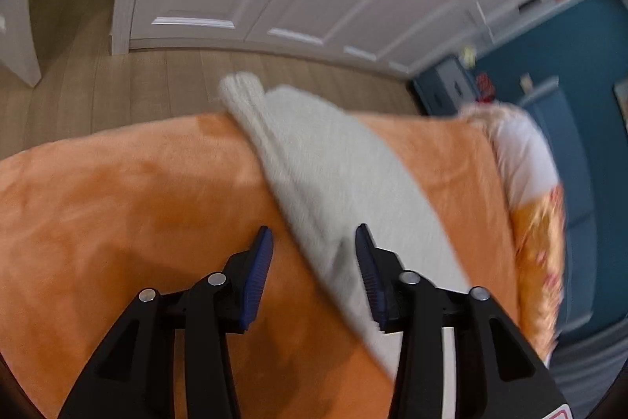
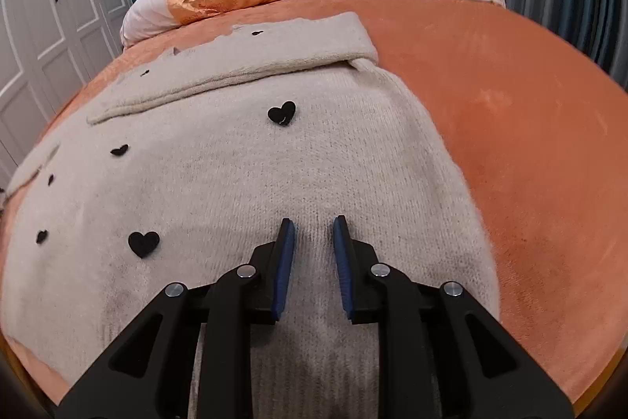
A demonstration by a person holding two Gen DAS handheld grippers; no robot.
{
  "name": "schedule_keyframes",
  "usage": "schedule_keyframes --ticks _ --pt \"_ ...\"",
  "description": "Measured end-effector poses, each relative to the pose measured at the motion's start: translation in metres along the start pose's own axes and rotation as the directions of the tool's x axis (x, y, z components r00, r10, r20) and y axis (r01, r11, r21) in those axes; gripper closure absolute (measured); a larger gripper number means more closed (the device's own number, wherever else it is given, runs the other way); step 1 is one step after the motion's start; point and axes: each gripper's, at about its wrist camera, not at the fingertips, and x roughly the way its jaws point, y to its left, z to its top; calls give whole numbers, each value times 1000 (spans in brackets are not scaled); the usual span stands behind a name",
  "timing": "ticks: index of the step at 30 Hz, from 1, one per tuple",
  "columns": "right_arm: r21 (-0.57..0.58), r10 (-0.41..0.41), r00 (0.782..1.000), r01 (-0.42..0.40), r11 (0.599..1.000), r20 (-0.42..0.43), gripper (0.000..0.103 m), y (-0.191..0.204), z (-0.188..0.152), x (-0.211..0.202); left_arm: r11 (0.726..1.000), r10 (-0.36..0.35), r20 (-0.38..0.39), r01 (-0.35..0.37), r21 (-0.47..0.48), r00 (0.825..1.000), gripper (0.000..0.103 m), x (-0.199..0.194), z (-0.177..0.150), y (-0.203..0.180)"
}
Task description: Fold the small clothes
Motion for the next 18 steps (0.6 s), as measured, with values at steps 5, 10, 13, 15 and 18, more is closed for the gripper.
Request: schedule_keyframes --ticks 5,10,13,15,18 --pt "-9 -13 1000 13 1000 4 83 1 -5 -2 975 -62 25 55 217 998 99 -21 -6 -78" --pt "19 18 1000 -18 1000 10 83 -5 -7 -3 806 -279 -18 245 538 960 99 -86 -91 -203" --pt "34 34 999 -35 999 14 83 -8 -7 -3 675 -354 -147 361 644 923 99 -105 -183 -263" --pt "46 49 999 -49 998 15 83 -11 -7 -4 583 -335 -273 426 692 902 95 -105 -270 -287" --pt "64 72 997 -73 995 14 83 -15 -7 -4 542 -216 -395 446 712 893 68 -88 -370 -282"
